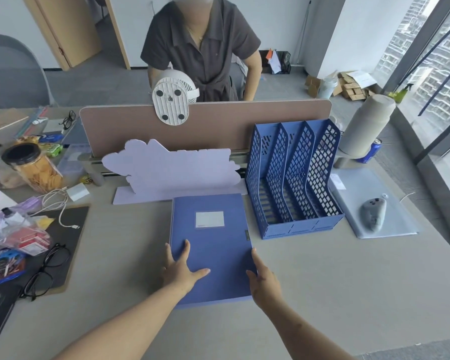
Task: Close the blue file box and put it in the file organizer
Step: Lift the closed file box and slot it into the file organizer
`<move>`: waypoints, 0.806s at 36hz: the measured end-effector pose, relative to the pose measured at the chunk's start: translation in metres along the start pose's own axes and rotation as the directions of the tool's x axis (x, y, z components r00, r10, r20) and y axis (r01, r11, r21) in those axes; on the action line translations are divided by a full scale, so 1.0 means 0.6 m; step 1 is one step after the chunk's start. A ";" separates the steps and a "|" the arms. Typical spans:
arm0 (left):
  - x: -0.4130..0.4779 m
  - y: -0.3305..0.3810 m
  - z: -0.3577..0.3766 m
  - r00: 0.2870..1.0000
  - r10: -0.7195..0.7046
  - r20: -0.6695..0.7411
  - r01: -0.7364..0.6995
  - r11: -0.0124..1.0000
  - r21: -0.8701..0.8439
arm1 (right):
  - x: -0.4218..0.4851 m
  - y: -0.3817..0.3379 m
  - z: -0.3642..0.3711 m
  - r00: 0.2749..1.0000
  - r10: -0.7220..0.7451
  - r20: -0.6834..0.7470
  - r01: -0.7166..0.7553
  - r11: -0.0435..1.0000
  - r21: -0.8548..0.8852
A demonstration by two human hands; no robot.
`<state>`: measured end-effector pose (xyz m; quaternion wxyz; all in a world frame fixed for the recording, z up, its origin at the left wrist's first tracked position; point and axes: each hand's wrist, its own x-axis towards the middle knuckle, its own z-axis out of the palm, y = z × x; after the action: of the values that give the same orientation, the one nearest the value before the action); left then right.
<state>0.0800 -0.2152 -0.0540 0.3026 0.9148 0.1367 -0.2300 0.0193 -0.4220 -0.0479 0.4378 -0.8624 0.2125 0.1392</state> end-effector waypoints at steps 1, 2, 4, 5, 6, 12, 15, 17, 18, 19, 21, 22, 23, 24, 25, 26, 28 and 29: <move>0.001 0.001 0.002 1.000 -0.002 -0.004 0.002 1.000 0.006 | 0.002 0.002 0.000 1.000 0.002 0.001 -0.002 1.000 -0.008; 0.002 0.001 0.004 1.000 -0.004 -0.009 0.004 1.000 0.011 | 0.004 0.004 0.000 1.000 0.006 0.004 -0.006 1.000 -0.007; 0.002 0.000 0.007 1.000 -0.009 -0.017 0.009 1.000 0.023 | 0.007 0.006 -0.001 1.000 0.011 0.010 -0.011 1.000 -0.010; 0.003 0.000 0.008 1.000 -0.011 -0.019 0.012 1.000 0.029 | 0.008 0.007 -0.001 1.000 0.013 0.011 -0.013 1.000 -0.021; 0.003 0.000 0.009 1.000 -0.013 -0.022 0.014 0.999 0.032 | 0.008 0.007 -0.001 1.000 0.013 0.011 -0.013 0.999 -0.034; 0.002 0.001 0.011 0.999 0.001 -0.042 0.002 0.998 0.066 | 0.004 0.005 0.000 1.000 -0.014 0.013 0.016 0.990 -0.140; -0.002 0.003 0.009 0.998 0.024 -0.062 -0.017 0.993 0.114 | 0.024 -0.004 -0.009 0.997 -0.069 0.032 0.075 0.969 -0.236; -0.003 0.007 0.001 0.998 0.036 -0.056 -0.027 0.986 0.163 | 0.045 -0.017 -0.019 0.995 -0.056 0.086 0.079 0.955 -0.287; -0.002 0.010 -0.005 0.998 0.036 -0.045 -0.027 0.982 0.184 | 0.054 -0.024 -0.022 0.992 -0.030 0.122 0.069 0.942 -0.327; 0.000 0.012 -0.011 0.999 0.034 -0.030 -0.027 0.978 0.205 | 0.064 -0.029 -0.025 0.988 -0.006 0.152 0.061 0.929 -0.365; 0.005 0.015 -0.018 1.000 0.025 0.000 -0.024 0.972 0.235 | 0.077 -0.036 -0.027 0.985 0.009 0.172 0.063 0.911 -0.407; 0.007 0.017 -0.021 1.000 0.026 0.011 -0.028 0.970 0.240 | 0.080 -0.038 -0.027 0.986 0.001 0.169 0.072 0.904 -0.422; 0.010 0.019 -0.023 0.999 0.025 0.022 -0.029 0.971 0.238 | 0.082 -0.039 -0.027 0.986 -0.001 0.169 0.076 0.896 -0.438; 0.012 0.021 -0.024 0.999 0.023 0.032 -0.029 0.972 0.232 | 0.083 -0.039 -0.028 0.986 0.008 0.166 0.069 0.890 -0.451; 0.014 0.022 -0.026 0.999 0.018 0.045 -0.028 0.974 0.225 | 0.084 -0.041 -0.031 0.986 0.024 0.163 0.055 0.886 -0.460; 0.016 0.024 -0.027 0.998 0.016 0.054 -0.028 0.975 0.223 | 0.087 -0.040 -0.032 0.986 0.031 0.166 0.050 0.885 -0.463; 0.020 0.028 -0.033 0.997 0.011 0.073 -0.025 0.981 0.190 | 0.096 -0.036 -0.034 0.978 0.035 0.207 0.051 0.916 -0.398; 0.022 0.028 -0.035 0.996 0.010 0.087 -0.024 0.987 0.160 | 0.099 -0.030 -0.036 0.970 0.029 0.241 0.051 0.946 -0.319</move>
<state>0.1048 -0.2141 -0.0374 0.2352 0.9267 0.0966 -0.2766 0.0808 -0.4446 -0.0483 0.3142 -0.9001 0.1270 0.2738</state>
